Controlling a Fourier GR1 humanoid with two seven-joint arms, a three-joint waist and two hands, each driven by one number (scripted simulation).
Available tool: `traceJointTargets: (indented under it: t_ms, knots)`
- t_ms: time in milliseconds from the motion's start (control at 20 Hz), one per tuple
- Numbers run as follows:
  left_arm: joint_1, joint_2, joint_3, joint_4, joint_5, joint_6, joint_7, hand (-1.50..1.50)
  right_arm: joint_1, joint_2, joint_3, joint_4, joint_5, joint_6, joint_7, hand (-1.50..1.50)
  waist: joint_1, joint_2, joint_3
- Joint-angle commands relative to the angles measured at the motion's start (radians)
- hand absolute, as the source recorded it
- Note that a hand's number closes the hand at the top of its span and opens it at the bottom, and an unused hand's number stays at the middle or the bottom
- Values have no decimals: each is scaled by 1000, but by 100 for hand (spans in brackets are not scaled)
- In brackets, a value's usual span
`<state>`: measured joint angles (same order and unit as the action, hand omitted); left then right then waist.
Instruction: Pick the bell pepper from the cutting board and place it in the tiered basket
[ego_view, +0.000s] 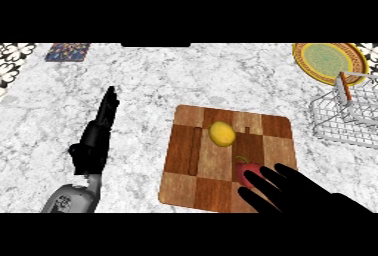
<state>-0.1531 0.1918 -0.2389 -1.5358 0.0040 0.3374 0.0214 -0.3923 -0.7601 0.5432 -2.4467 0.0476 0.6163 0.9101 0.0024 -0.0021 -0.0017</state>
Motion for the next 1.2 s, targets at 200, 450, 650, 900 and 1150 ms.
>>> traceJointTargets:
  t_ms: [200,450,650,900,1150]
  knots:
    - [28,1,8,-32,-10,-23,3,0,-39,30,104,-5,108,60,168,-150,3,-2,0]
    - [-17,11,58,-8,8,-48,34,0,4,-2,80,52,223,94,47,-150,-4,1,1]
    - [46,-63,-6,12,-69,10,-41,0,-47,55,66,69,194,168,57,-150,-1,1,1]
    - [27,-47,40,27,-33,-46,-38,0,-10,78,147,60,361,194,-40,-150,-3,2,1]
    - [34,-75,14,-47,-86,-5,33,0,36,150,230,120,582,133,-97,-150,-2,1,2]
